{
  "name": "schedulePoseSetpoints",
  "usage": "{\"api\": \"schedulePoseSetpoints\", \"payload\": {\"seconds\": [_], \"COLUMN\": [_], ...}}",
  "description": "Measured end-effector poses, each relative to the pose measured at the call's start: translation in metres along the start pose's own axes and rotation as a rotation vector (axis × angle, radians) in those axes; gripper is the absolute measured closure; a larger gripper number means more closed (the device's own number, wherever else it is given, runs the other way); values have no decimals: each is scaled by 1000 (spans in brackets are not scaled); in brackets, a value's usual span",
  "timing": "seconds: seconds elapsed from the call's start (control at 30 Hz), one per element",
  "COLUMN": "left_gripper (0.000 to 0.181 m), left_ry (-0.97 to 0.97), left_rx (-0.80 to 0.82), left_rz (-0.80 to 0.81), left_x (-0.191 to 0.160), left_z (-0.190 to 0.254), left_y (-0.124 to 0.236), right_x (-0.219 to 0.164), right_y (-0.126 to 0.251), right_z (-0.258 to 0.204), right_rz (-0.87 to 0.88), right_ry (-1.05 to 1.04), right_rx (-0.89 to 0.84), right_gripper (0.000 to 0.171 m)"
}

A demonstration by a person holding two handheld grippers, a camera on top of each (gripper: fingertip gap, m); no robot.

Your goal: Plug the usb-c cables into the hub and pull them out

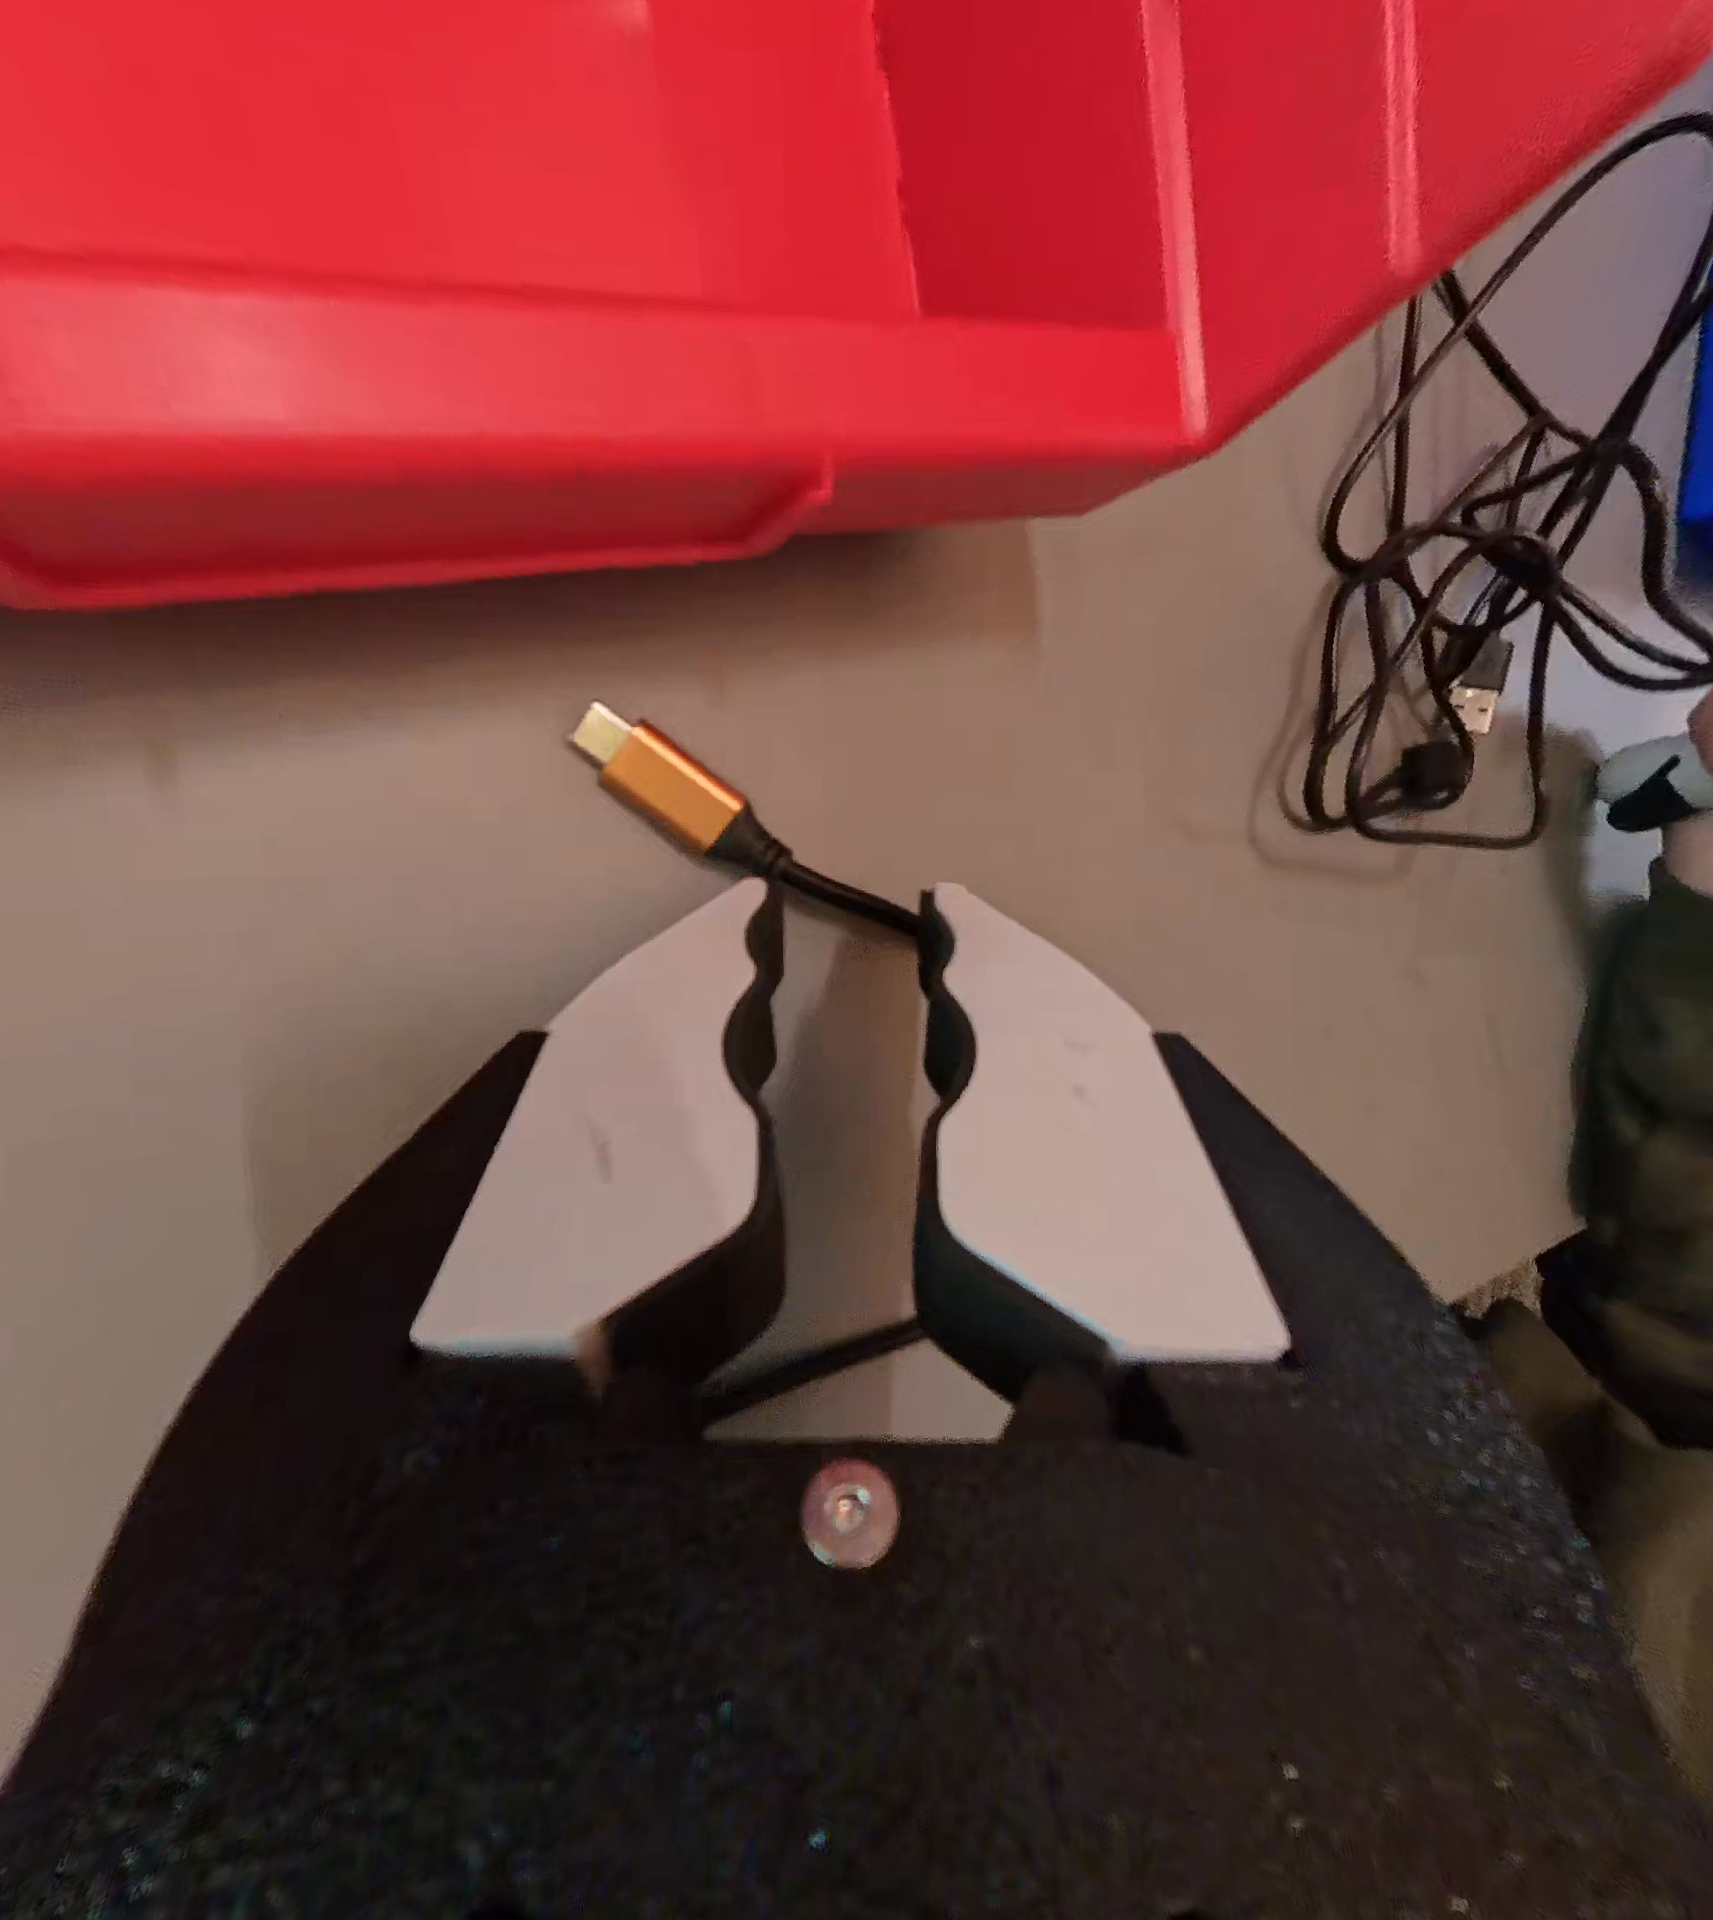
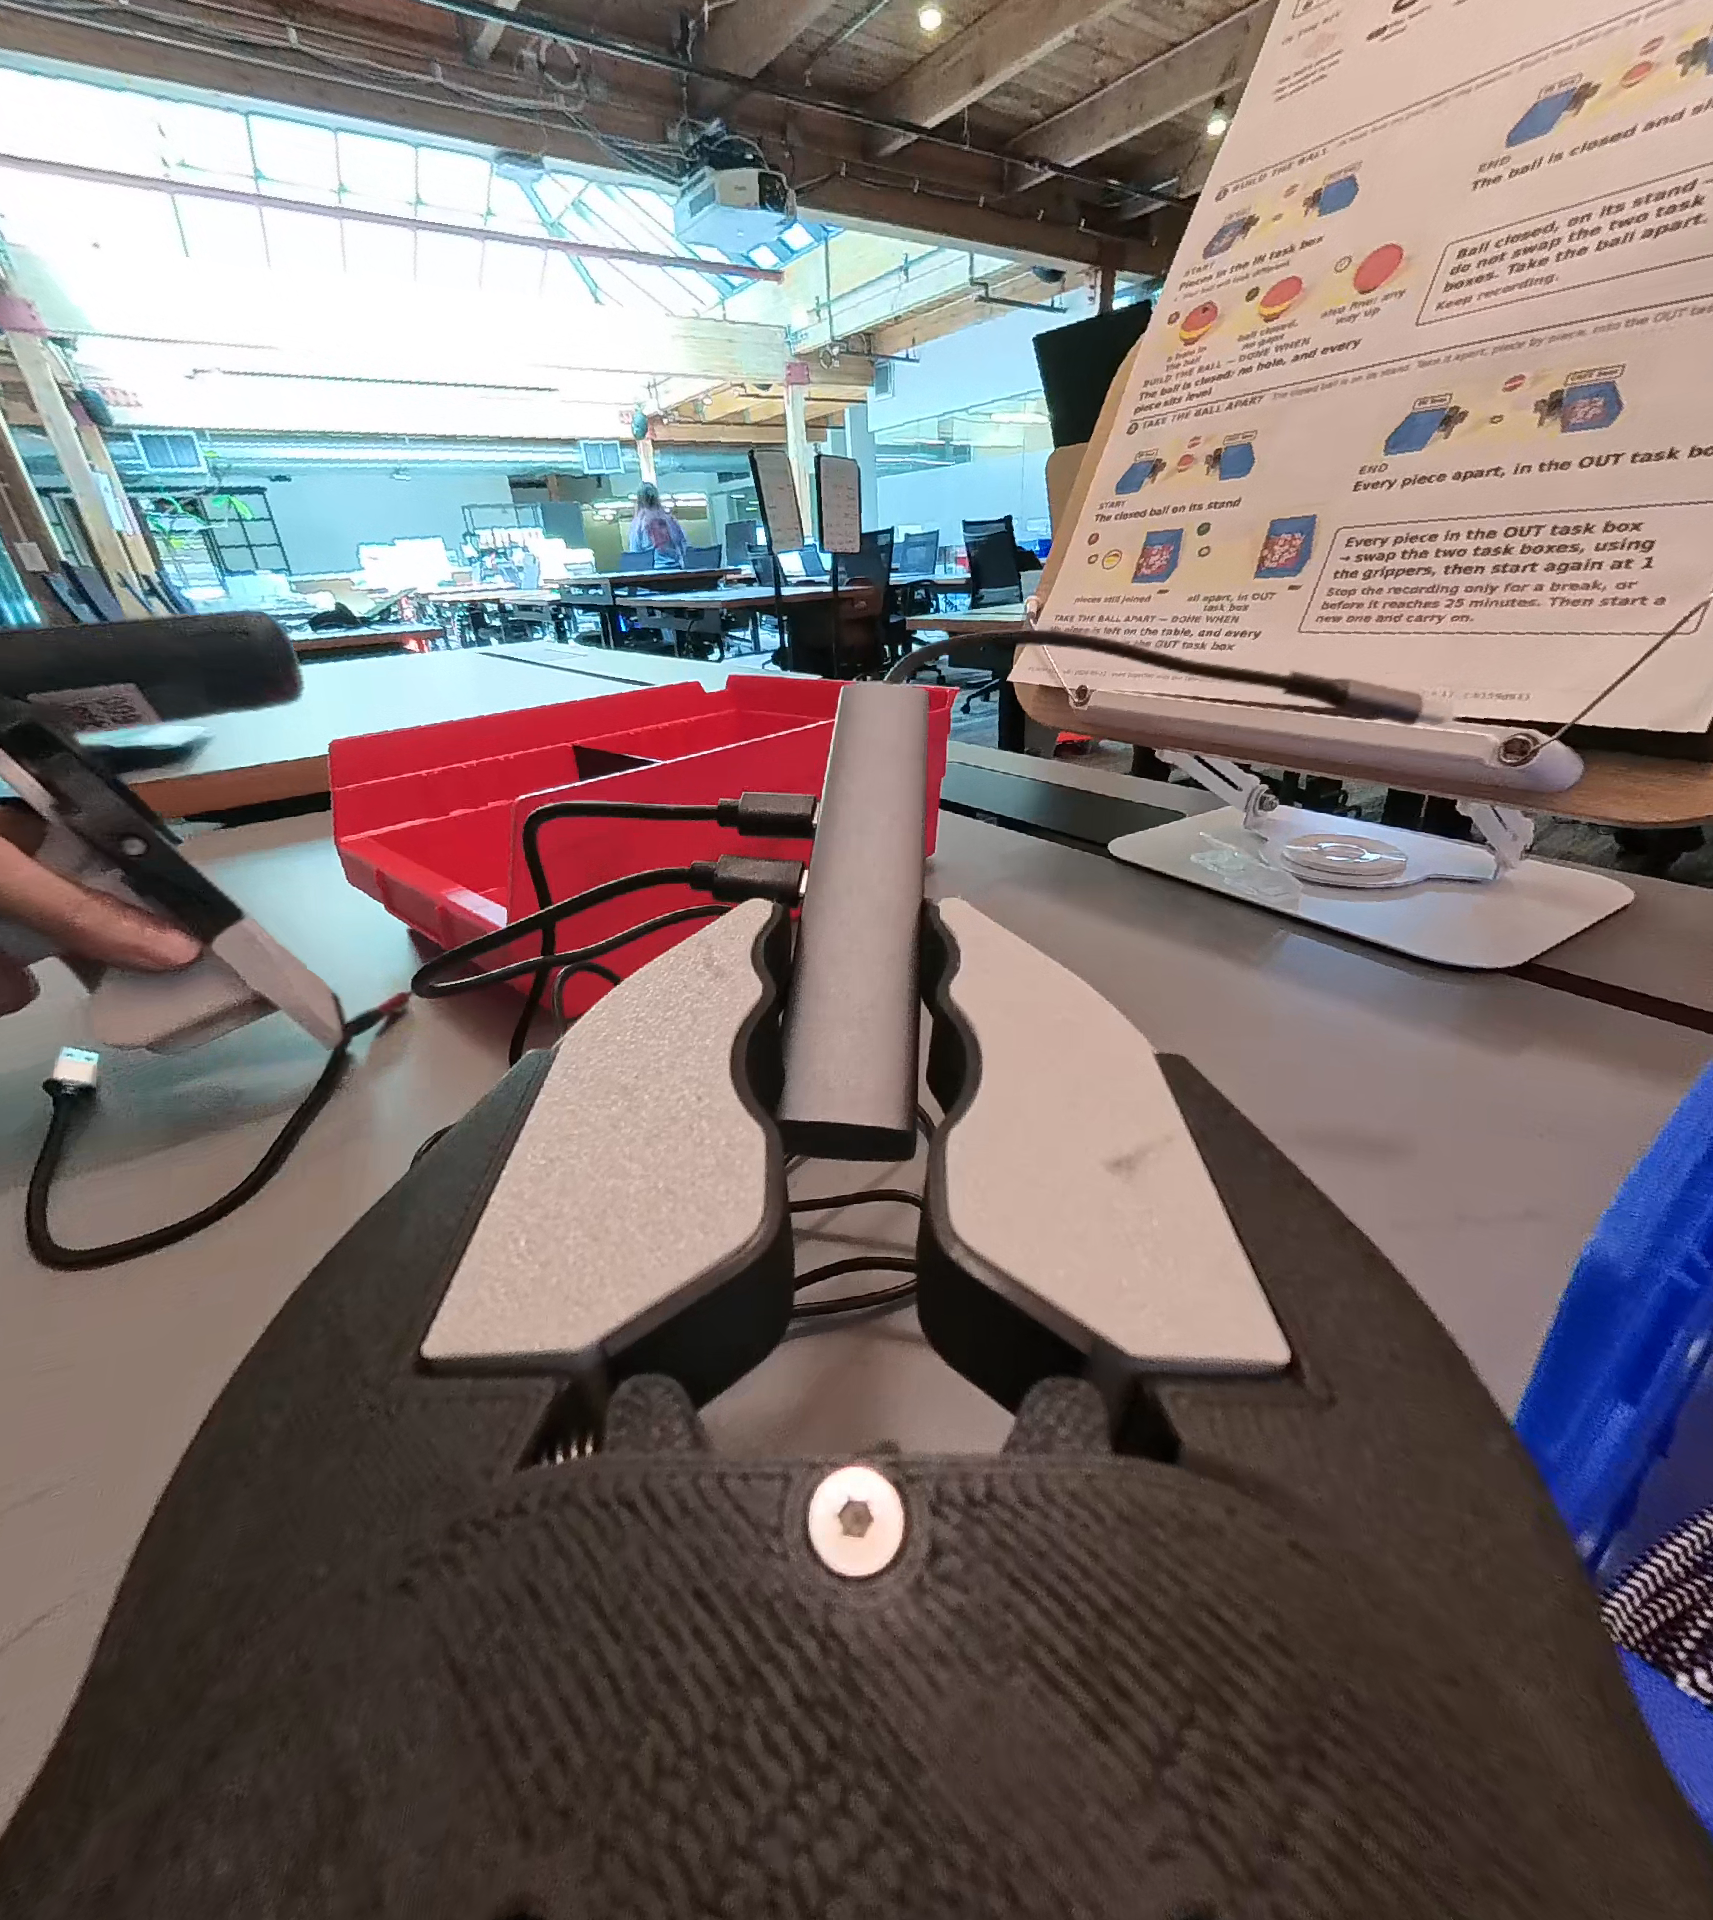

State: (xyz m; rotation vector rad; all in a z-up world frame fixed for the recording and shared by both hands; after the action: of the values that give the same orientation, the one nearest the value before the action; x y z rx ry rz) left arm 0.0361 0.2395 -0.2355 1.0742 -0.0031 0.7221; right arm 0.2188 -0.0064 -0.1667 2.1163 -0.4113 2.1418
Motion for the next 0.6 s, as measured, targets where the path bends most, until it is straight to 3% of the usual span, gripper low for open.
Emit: {"api": "schedulePoseSetpoints", "payload": {"seconds": [0.1, 0.2, 0.33, 0.4, 0.47, 0.6], "left_gripper": [169, 175, 181, 181, 178, 155], "left_ry": [-60, -245, -844, -1052, -973, -464], "left_rx": [38, 119, 250, 228, 224, 251], "left_rz": [5, -36, -146, -221, -259, -69], "left_x": [3, -1, -17, -30, -34, -3], "left_z": [4, 17, 39, 54, 61, 44], "left_y": [-8, -13, -21, -23, -21, -6], "right_x": [0, 0, 0, 0, 0, 0], "right_y": [0, 0, 0, 0, 0, 0], "right_z": [-1, -1, -1, -1, -1, -1], "right_rz": [-1, -2, -2, -2, -2, -4], "right_ry": [6, 3, 1, 1, 3, 4], "right_rx": [2, 8, 9, 8, 10, 12], "right_gripper": [147, 147, 147, 147, 147, 147]}}
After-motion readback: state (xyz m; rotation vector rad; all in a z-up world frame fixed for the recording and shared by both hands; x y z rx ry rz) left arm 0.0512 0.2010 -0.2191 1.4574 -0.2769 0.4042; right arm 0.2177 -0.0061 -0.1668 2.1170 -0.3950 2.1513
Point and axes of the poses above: each gripper's, where its closed fingertips meet, y back along the fingers, x out of its top, z = x × y across the jaws, the point moved 5 cm from there along y, back along the fingers, and after that the axes turned 3 degrees about y, right-handed, at the moved point
